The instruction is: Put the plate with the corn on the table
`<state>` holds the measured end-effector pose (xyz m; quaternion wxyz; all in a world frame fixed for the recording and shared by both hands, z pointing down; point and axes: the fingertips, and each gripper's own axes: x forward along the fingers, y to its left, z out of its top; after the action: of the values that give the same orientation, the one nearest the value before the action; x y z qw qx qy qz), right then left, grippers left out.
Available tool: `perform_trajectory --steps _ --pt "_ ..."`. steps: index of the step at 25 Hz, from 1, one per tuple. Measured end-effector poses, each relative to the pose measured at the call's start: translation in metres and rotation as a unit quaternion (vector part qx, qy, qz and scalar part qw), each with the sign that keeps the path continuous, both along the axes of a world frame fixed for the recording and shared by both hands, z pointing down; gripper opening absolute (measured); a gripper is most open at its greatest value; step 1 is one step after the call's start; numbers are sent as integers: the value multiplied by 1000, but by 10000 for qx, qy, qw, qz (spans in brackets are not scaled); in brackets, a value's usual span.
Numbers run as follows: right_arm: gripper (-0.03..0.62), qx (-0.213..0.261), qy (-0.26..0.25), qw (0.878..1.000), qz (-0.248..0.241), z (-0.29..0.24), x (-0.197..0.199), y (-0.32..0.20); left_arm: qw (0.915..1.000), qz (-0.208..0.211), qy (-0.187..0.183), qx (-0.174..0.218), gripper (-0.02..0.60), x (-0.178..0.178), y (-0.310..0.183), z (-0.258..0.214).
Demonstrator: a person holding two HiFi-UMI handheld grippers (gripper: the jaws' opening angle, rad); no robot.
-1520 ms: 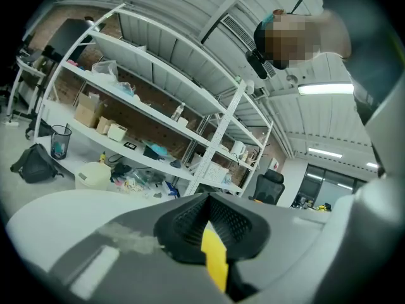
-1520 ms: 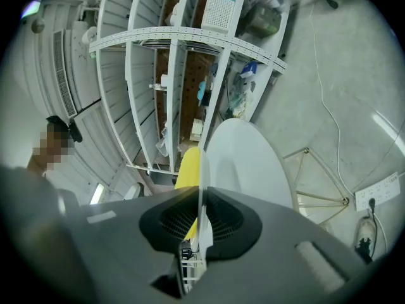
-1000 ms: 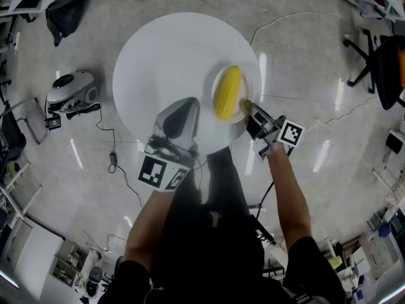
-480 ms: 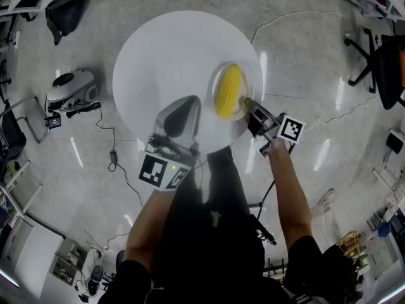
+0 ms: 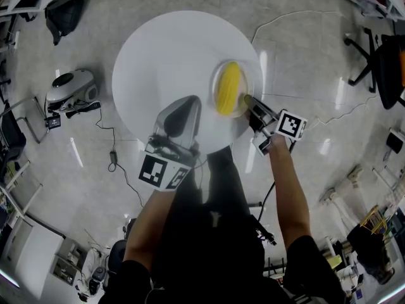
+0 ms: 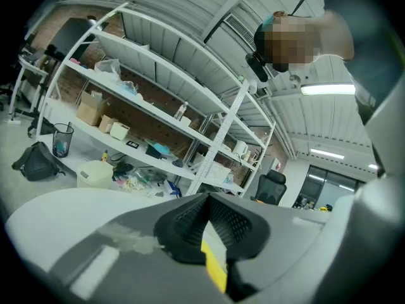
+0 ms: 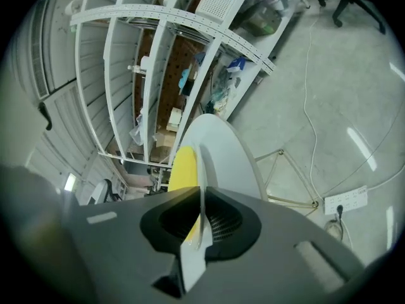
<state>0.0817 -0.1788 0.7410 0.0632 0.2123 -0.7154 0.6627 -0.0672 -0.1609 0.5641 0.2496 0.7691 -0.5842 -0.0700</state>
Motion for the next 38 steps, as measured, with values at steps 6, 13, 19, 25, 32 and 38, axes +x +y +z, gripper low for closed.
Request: perform_trajectory --steps 6,13,19,25,32,38 --pt "32 -232 871 9959 -52 9 4 5 10000 30 19 12 5 -2 3 0" --pt "37 -228 1115 9934 -127 9 3 3 9999 37 94 46 5 -3 5 -3" --pt "54 -270 1312 9909 -145 13 4 3 9999 19 165 39 5 -5 8 -4" --pt "94 -88 1716 9844 -385 14 5 4 9999 -2 156 34 5 -9 7 -5" --pt "121 58 1939 9799 -464 12 6 5 9999 14 166 44 5 -9 9 -5" --pt "127 265 2239 9733 -443 11 11 6 9998 34 173 57 5 -10 14 -5"
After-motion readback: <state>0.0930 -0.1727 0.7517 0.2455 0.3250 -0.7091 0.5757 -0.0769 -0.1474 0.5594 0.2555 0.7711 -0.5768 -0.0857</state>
